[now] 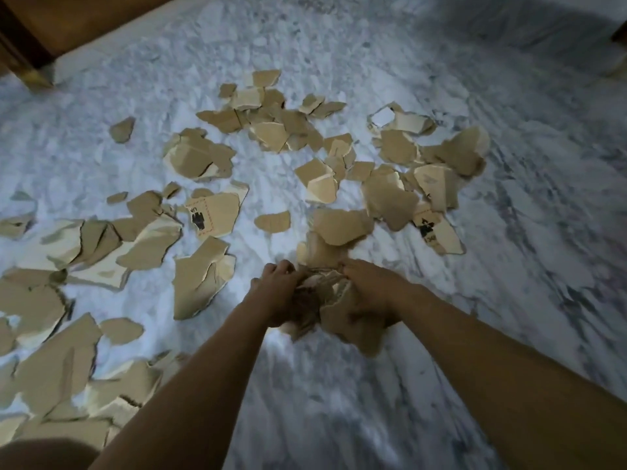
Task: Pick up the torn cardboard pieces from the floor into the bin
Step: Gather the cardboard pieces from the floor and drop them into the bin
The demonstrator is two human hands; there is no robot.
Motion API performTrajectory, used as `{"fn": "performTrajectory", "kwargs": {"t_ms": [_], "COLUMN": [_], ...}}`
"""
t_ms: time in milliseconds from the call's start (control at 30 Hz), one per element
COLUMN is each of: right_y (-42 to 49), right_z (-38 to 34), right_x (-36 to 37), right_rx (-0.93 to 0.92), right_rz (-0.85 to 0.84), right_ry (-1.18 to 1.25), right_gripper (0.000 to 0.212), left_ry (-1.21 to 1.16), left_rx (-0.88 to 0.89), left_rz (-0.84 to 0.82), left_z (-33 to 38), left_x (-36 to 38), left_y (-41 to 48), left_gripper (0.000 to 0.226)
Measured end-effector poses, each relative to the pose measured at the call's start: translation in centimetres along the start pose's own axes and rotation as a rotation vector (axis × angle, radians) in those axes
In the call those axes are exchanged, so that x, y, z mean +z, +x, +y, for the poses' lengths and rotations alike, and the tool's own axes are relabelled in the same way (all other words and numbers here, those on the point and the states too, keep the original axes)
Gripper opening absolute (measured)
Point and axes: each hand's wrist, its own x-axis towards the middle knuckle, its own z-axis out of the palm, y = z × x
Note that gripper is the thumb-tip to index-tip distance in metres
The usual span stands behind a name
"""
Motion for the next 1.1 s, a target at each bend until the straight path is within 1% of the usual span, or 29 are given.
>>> {"fn": "performTrajectory", "kwargs": {"t_ms": [67,133,200,267,300,333,400,433,467,533,600,667,700,767,867,900,967,1000,1033,1100], "right_y": [0.2,-0.1,-0.5,-1.1,-1.4,-1.7,-2.4,-2.6,-2.9,-3.4,-3.9,-4.3,-4.5,-4.6,-3.8,-3.1,-1.7,-1.0,-0.5,0.3], "right_z": [-0.4,-0.5,0.1,0.8,1.0,1.2,1.3,1.2,1.2,1.9,3.7,6.2,7.6,10.1,13.6,14.5,15.4,15.8,16.1,16.5], "right_x": [0.5,1.0,1.5,2.0,2.2,2.3,2.4,2.4,2.2,1.3,-0.5,-3.0,-4.3,-6.5,-8.4,-8.5,-8.1,-7.5,-6.7,-5.4], "right_rx": [0.028,0.068,0.120,0.167,0.188,0.200,0.208,0.212,0.218,0.248,0.294,0.363,0.400,0.456,0.543,0.579,0.678,0.738,0.783,0.801], "right_rz": [0.004,0.009,0.007,-0.005,-0.015,-0.024,-0.042,-0.052,-0.062,-0.069,-0.022,0.072,0.122,0.222,0.339,0.345,0.331,0.313,0.296,0.296], "right_ry": [-0.094,-0.114,-0.022,0.080,0.113,0.138,0.184,0.203,0.224,0.279,0.357,0.449,0.499,0.571,0.608,0.619,0.600,0.568,0.531,0.531], "right_gripper": [0.103,0.101,0.103,0.109,0.109,0.106,0.096,0.093,0.093,0.099,0.105,0.107,0.108,0.109,0.107,0.107,0.110,0.113,0.115,0.118], "left_ry": [-0.002,-0.087,-0.222,-0.357,-0.387,-0.394,-0.330,-0.316,-0.339,-0.390,-0.409,-0.406,-0.407,-0.424,-0.411,-0.362,-0.250,-0.218,-0.206,-0.201], "left_rx": [0.020,0.030,0.030,0.008,-0.003,-0.004,0.011,0.013,0.015,0.008,0.025,0.050,0.065,0.086,0.082,0.081,0.037,0.002,-0.032,-0.079], "left_rz": [-0.008,-0.035,-0.042,-0.046,-0.046,-0.047,-0.070,-0.076,-0.082,-0.113,-0.132,-0.132,-0.119,-0.064,-0.009,-0.028,-0.094,-0.103,-0.092,-0.027], "left_z": [-0.2,-0.3,-0.3,-0.3,-0.4,-0.6,-0.9,-1.1,-1.3,-1.2,-0.8,0.0,0.6,1.4,2.6,3.0,3.9,4.8,5.7,7.3], "left_x": [0.2,0.2,0.2,0.2,0.2,0.4,0.5,0.4,0.3,-0.6,-2.3,-4.1,-4.8,-5.1,-5.0,-4.9,-4.6,-4.3,-3.8,-2.7], "left_y": [0.2,0.0,0.0,-0.2,-0.4,-0.4,-0.6,-0.8,-0.8,-0.7,-0.4,0.4,0.9,1.9,4.2,5.0,6.1,6.4,6.6,6.9], "left_gripper": [0.082,0.079,0.074,0.072,0.071,0.065,0.042,0.033,0.029,0.028,0.030,0.038,0.040,0.032,0.041,0.046,0.081,0.089,0.089,0.094]}}
